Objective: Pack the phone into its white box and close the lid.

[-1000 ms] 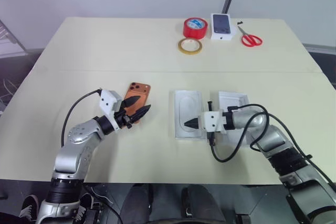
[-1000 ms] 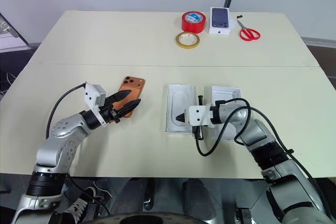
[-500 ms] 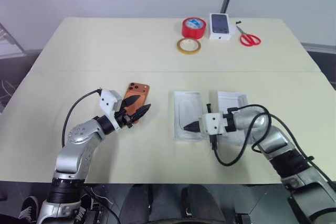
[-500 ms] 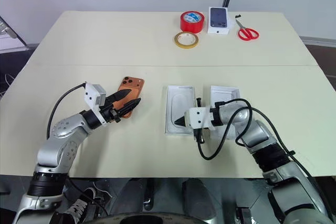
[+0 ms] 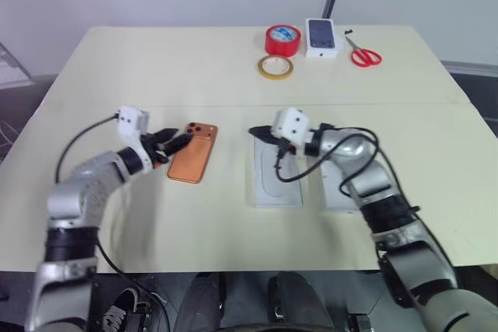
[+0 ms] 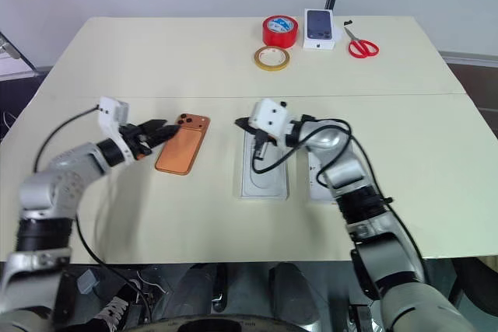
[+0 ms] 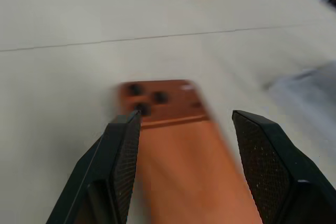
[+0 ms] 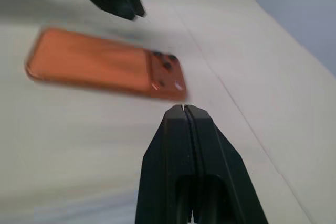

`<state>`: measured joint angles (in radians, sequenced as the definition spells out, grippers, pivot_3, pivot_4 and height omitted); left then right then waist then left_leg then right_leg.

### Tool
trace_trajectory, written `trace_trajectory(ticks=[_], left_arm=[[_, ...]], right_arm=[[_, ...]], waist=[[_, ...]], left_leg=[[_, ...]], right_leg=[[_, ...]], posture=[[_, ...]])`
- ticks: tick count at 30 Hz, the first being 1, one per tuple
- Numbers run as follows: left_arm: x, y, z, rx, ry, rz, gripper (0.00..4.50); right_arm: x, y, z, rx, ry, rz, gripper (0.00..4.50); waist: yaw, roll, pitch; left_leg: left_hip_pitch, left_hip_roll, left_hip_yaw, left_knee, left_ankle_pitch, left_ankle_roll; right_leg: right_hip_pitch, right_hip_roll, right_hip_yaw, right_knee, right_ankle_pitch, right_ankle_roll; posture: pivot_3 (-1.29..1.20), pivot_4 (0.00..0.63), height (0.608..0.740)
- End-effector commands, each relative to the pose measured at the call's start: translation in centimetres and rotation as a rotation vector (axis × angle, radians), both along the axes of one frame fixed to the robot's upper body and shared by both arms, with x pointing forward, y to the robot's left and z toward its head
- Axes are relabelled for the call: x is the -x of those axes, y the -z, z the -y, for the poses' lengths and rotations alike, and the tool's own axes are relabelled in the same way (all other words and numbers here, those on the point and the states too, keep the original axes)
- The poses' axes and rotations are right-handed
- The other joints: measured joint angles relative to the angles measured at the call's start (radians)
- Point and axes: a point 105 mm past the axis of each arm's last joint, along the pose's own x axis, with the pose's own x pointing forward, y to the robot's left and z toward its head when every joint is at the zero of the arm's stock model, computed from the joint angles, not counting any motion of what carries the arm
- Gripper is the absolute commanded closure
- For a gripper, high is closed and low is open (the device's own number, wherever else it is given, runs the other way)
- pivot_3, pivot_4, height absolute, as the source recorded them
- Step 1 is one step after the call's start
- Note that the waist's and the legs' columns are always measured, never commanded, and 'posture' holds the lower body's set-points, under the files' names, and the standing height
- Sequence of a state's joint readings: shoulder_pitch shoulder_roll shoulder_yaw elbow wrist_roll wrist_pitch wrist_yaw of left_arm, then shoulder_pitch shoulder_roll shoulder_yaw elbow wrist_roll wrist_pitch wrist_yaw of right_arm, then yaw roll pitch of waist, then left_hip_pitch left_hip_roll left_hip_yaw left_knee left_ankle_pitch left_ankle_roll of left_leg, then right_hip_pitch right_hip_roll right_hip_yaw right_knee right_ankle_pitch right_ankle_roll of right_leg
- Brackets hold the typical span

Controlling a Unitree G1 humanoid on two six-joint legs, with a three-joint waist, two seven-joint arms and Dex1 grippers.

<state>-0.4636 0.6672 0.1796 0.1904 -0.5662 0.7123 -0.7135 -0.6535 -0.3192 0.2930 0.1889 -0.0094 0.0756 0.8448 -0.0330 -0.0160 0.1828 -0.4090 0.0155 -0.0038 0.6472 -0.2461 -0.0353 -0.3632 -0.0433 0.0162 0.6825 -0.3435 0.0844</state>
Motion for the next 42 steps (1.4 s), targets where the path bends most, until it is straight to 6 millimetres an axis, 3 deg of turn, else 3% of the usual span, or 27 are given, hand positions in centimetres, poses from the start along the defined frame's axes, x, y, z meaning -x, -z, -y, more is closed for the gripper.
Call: trace_trajectory(ticks=[1,6,10,14,24,29,42], left_arm=[[-0.5,-0.1,-1.4,0.055,-0.006,-0.076,1.56],[-0.4,-0.1,-0.3,0.14,0.08,-0.171,1.56],[0.8,2.4,1.8,0.207,0.184,-0.351,1.56],[1.7,4.8,2.0,0.166,0.209,-0.475,1.56],[2.1,7.1,3.9,0.177,0.255,-0.599,1.56],[1.6,7.0,3.3,0.187,0.209,-0.605,1.56],[1.5,4.2,5.6,0.356,0.301,-0.56,1.56]], right_arm=[[0.3,0.0,-2.5,0.048,-0.039,-0.003,4.47],[-0.1,1.9,-4.2,0.201,-0.047,-0.045,4.47],[-0.9,3.4,-5.5,0.282,-0.042,-0.093,4.47],[-0.8,3.8,-6.6,0.269,-0.051,-0.111,4.47],[-0.7,4.0,-7.9,0.263,-0.041,-0.085,4.47],[-0.7,4.1,-7.8,0.268,-0.036,-0.076,4.47],[-0.8,4.7,-7.3,0.283,-0.024,-0.055,4.47]], waist=[[0.0,0.0,0.0],[0.002,-0.001,0.001],[-0.006,-0.001,0.001],[-0.008,-0.001,0.0],[-0.006,0.001,-0.003],[-0.003,0.001,-0.003],[0.001,0.001,-0.003]], left_leg=[[0.0,0.0,0.0,0.0,0.0,0.0],[-0.001,-0.001,0.0,0.002,0.001,0.001],[-0.001,-0.001,0.0,0.002,0.001,0.0],[-0.001,-0.001,0.0,0.001,0.001,0.0],[0.003,-0.001,0.0,0.001,0.002,0.0],[0.003,-0.002,0.0,0.001,0.002,0.0],[0.002,-0.002,-0.001,0.001,0.002,0.0]], right_leg=[[0.0,0.0,0.0,0.0,0.0,0.0],[0.0,-0.001,0.0,0.001,0.0,0.0],[-0.001,-0.001,0.0,0.002,0.0,0.0],[-0.002,-0.001,0.0,0.003,0.0,0.0],[0.002,-0.001,0.0,0.003,0.0,0.0],[0.002,-0.002,0.0,0.003,0.0,0.0],[0.002,-0.003,0.0,0.003,0.0,0.0]], posture=[[0.0,0.15,0.74],[0.0,0.15,0.74],[0.0,0.15,0.74],[0.0,0.15,0.74],[0.0,0.15,0.74],[0.0,0.15,0.74],[0.0,0.15,0.74]])
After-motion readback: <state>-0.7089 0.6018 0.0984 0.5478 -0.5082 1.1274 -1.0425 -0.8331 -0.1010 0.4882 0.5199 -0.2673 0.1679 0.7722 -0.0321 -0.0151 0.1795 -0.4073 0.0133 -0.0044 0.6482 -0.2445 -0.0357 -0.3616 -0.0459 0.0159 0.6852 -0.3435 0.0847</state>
